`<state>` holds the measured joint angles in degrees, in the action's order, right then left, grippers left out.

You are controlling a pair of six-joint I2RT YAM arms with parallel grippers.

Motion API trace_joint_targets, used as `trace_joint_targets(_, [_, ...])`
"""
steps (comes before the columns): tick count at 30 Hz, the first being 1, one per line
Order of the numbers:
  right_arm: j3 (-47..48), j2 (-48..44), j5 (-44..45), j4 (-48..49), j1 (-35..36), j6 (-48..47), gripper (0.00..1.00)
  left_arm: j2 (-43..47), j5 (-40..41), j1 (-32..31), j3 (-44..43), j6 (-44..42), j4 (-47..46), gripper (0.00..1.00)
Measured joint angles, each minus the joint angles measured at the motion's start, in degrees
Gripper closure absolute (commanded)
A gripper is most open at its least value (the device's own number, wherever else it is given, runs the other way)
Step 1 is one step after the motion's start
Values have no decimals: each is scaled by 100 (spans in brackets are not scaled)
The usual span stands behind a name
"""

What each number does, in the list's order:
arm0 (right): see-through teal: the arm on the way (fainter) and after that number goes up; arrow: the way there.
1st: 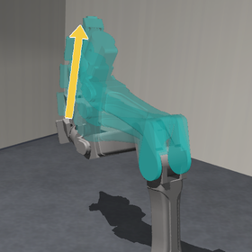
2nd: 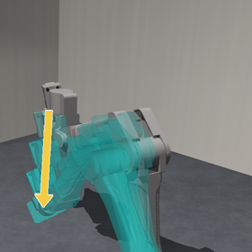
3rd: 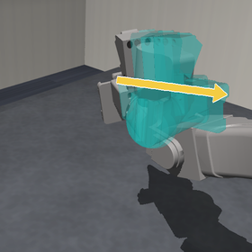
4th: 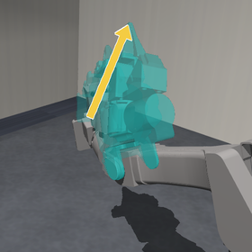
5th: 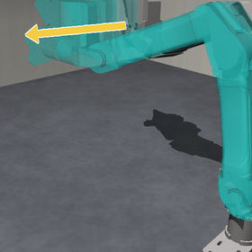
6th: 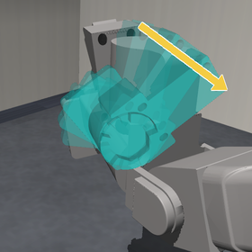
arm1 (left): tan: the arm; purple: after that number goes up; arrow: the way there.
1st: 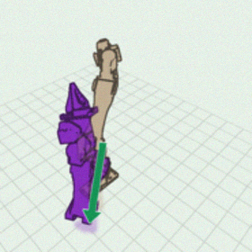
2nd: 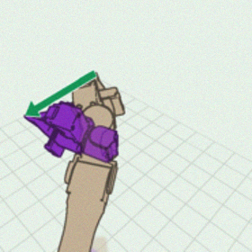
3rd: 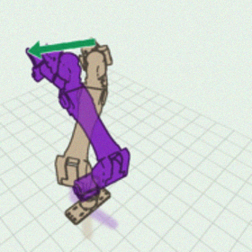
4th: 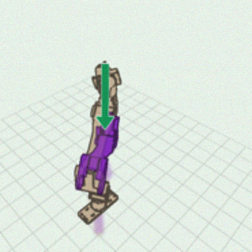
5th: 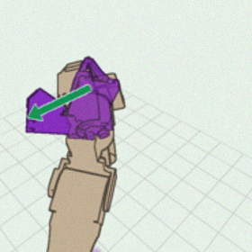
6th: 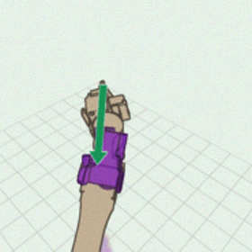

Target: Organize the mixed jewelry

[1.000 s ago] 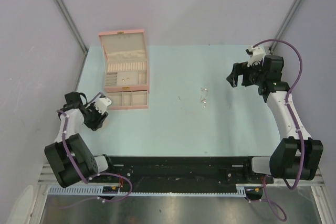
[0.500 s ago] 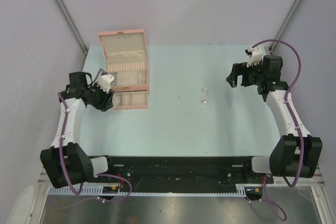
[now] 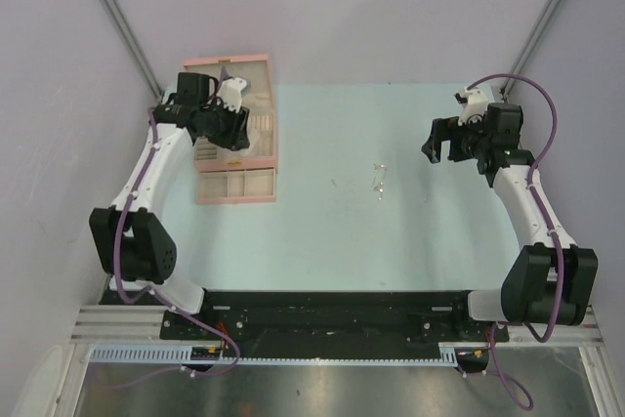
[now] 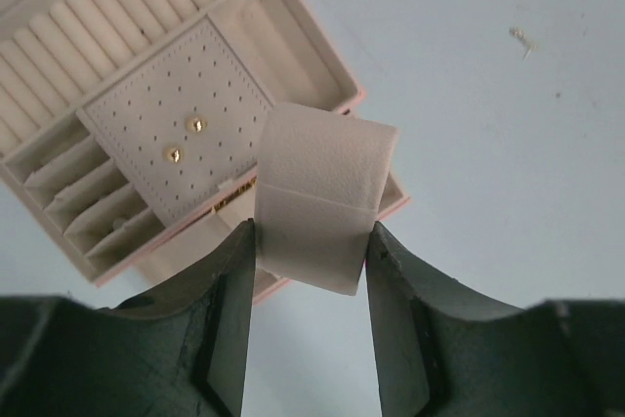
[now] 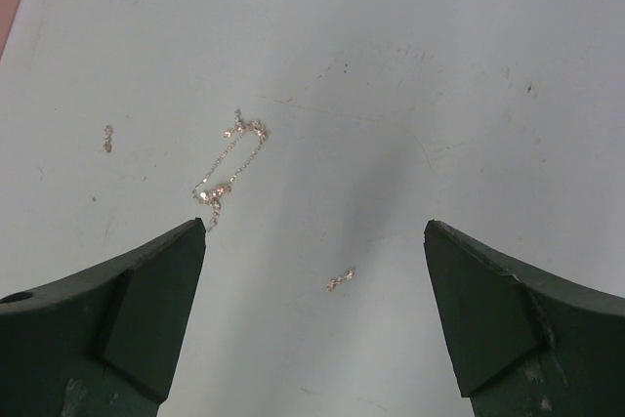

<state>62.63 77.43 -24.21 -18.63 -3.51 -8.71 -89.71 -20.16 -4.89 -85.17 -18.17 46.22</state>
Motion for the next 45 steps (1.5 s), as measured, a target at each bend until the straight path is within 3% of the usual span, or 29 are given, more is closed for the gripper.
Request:
trace_joint_targets(8, [0, 17, 111, 4, -15, -4, 0, -1027, 518, -374, -907, 684, -52, 100])
trace_joint_targets(23, [0, 133, 153, 2, -50, -20, 0, -2522, 1325, -450, -2299, 1947, 372, 100])
trace_joint_targets(45, [0, 133, 236, 2, -101, -39, 0, -2743, 1639, -796, -2382, 2750, 584, 100])
